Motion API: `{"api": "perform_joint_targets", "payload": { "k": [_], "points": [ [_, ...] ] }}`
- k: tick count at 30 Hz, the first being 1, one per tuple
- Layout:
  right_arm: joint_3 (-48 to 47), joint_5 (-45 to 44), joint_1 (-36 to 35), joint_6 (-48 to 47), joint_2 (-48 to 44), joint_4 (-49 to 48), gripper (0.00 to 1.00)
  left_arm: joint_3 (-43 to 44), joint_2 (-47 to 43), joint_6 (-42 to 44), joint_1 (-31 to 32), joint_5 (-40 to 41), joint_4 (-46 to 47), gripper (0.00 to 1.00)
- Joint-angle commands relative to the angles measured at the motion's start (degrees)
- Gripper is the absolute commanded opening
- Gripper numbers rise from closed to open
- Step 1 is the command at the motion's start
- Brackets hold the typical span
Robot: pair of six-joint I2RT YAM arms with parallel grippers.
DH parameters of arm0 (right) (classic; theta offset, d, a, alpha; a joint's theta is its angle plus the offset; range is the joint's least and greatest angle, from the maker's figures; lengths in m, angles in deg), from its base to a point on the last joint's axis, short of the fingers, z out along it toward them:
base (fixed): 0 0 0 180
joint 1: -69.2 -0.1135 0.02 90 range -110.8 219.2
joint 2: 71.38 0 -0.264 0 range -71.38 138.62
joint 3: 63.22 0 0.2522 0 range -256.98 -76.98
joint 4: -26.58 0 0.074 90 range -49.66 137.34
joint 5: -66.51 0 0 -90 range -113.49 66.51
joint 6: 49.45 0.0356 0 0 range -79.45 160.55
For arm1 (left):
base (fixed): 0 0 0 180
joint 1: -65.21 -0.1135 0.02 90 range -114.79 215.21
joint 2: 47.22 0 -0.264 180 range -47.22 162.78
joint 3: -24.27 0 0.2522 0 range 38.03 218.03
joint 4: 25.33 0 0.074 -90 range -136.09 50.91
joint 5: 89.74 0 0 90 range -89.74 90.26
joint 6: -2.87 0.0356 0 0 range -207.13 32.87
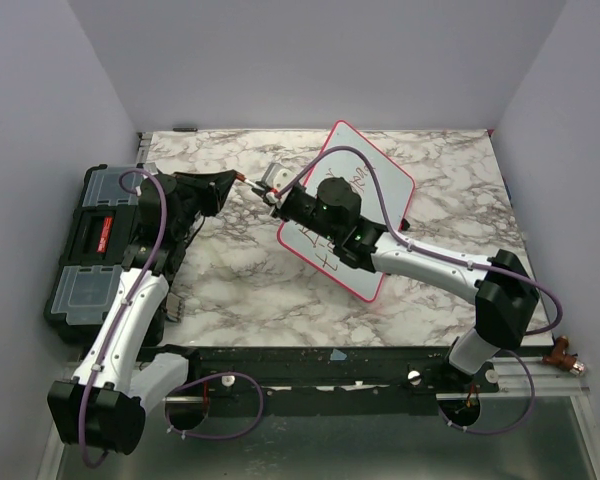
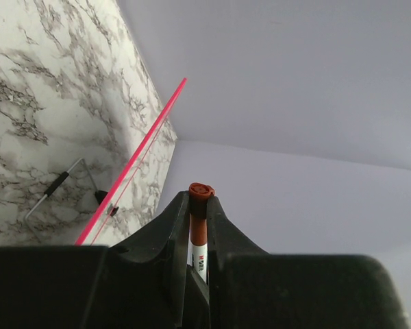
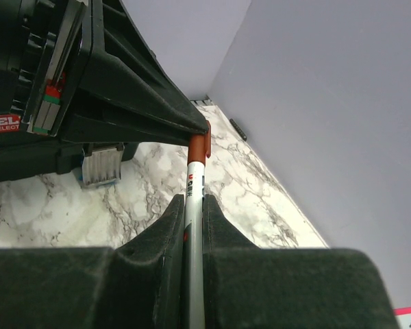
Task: Write a sentence on the whiteboard
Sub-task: Insert the whiteboard marker into the pen cap.
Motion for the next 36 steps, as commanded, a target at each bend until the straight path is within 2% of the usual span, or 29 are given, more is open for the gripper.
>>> {"api": "perform_joint_targets", "payload": {
  "k": [1, 7, 24, 27, 36],
  "points": [
    [1.5, 2.2, -1.9, 1.9, 1.4, -0.8, 0.01, 2.0, -1.7, 0.3, 5.6, -16.7, 1.8, 0.0],
    [3.1, 2.6, -1.9, 8.4, -0.8, -1.4, 0.01, -1.4, -3.1, 0.1, 5.8, -17.5, 9.2, 0.0],
    [4.2, 5.8, -1.9, 18.9, -4.4, -0.2, 0.01, -3.6, -5.6, 1.0, 7.8, -17.5, 12.4, 0.0],
    [3.1, 6.0, -1.9, 20.1, -4.8, 2.4, 0.08, -2.9, -5.9, 1.6, 8.2, -17.3, 11.9, 0.0],
    [3.1, 5.8, -1.9, 21.4, -8.4, 6.3, 0.41, -3.6, -8.8, 2.6, 8.4, -14.2, 10.2, 0.0]
  ]
}}
